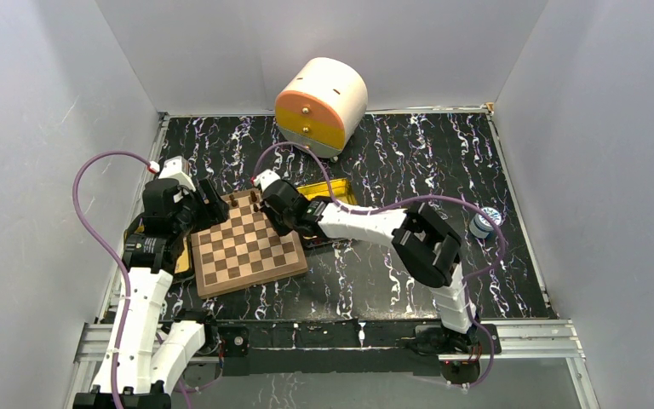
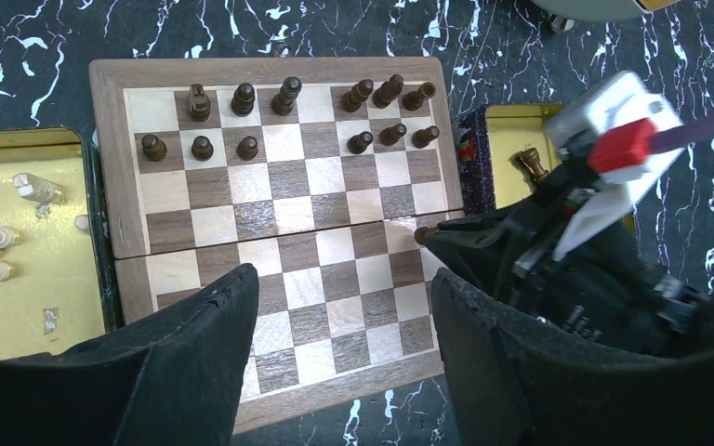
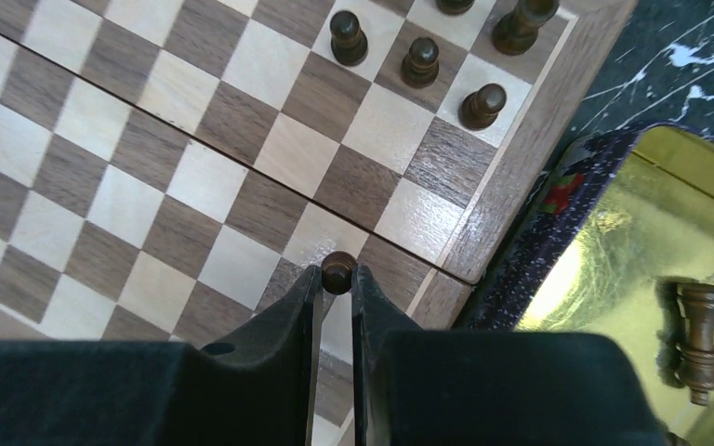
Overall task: Set up the chess pieces on the board
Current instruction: Place the chess piece on the chessboard.
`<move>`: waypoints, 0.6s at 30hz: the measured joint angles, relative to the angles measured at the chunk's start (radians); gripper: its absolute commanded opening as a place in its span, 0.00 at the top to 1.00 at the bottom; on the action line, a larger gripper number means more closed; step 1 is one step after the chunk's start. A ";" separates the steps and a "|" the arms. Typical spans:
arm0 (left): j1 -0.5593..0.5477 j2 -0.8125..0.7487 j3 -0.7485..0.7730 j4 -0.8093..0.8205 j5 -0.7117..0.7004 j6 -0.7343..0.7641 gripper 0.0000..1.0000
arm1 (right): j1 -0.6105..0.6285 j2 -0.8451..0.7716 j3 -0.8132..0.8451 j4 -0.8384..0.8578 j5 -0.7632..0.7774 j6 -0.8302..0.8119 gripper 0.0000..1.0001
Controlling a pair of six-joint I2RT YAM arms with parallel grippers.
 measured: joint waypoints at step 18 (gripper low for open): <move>0.000 0.065 0.000 0.001 0.071 -0.002 0.37 | 0.004 0.009 -0.008 -0.003 0.016 -0.003 0.61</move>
